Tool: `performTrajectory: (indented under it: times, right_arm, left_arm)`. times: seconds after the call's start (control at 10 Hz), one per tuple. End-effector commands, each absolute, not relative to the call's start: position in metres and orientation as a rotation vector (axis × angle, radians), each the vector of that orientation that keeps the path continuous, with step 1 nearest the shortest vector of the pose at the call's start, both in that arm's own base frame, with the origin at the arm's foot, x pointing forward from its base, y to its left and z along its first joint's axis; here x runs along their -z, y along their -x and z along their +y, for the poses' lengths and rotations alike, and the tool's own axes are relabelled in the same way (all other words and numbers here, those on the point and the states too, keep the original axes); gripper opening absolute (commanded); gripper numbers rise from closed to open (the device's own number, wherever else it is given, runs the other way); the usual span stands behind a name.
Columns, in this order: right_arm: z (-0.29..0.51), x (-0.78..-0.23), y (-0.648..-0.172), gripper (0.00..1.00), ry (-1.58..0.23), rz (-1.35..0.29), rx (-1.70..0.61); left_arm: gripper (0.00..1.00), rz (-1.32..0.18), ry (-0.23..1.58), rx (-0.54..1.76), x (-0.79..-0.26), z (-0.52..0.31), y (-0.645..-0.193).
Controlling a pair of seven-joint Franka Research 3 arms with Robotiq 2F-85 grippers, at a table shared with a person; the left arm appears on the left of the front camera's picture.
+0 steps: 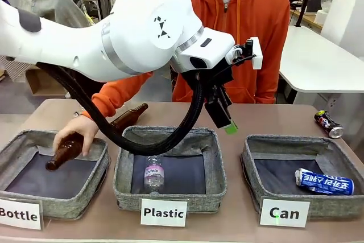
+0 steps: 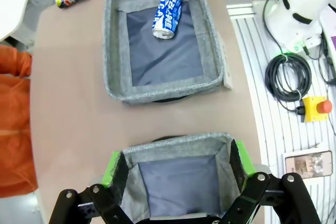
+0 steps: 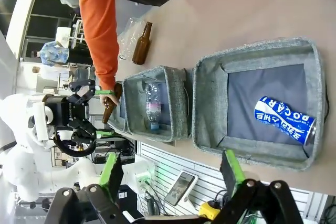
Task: Sort the can waste into the basket.
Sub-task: Pick up the can waste from the table and place it in the right Fabric basket.
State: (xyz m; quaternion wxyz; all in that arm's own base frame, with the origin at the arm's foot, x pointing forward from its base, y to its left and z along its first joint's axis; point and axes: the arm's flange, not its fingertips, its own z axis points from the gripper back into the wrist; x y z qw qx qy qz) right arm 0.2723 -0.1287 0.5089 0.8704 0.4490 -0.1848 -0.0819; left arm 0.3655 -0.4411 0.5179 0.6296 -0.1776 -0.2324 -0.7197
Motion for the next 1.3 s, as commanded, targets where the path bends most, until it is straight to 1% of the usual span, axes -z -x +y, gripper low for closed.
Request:
performTrajectory:
  times: [0.0,0.2,0.3,0.7,0.9,1.0,1.1,1.2]
  right_arm:
    - [-0.126,-0.502,-0.265,1.00,-0.945,-0.393,0.193]
    - [-0.128,-0.502,-0.267,1.00,-0.945,-0.379,0.205]
    - [-0.128,-0.502,-0.266,1.00,-0.938,-0.377,0.211]
    - [-0.128,-0.502,-0.266,1.00,-0.943,-0.367,0.220]
    - [-0.120,-0.505,-0.268,1.00,-0.974,-0.359,0.224]
    - [-0.112,-0.507,-0.271,1.00,-0.989,-0.371,0.218]
    - [-0.102,-0.511,-0.275,1.00,-1.015,-0.393,0.214]
    - [-0.085,-0.515,-0.283,1.00,-1.057,-0.393,0.223]
  left_arm:
    - [1.00,-0.553,0.445,1.665,-0.512,-0.436,-0.364]
    - [1.00,-0.555,0.499,1.702,-0.512,-0.443,-0.362]
    - [1.00,-0.530,0.518,1.728,-0.510,-0.446,-0.359]
    - [1.00,-0.577,0.521,1.692,-0.516,-0.429,-0.359]
    - [1.00,-0.587,0.577,1.614,-0.534,-0.383,-0.365]
    - [1.00,-0.570,0.602,1.526,-0.544,-0.346,-0.372]
    - [1.00,-0.518,0.650,1.398,-0.551,-0.298,-0.379]
    - [1.00,-0.569,0.742,1.229,-0.559,-0.237,-0.385]
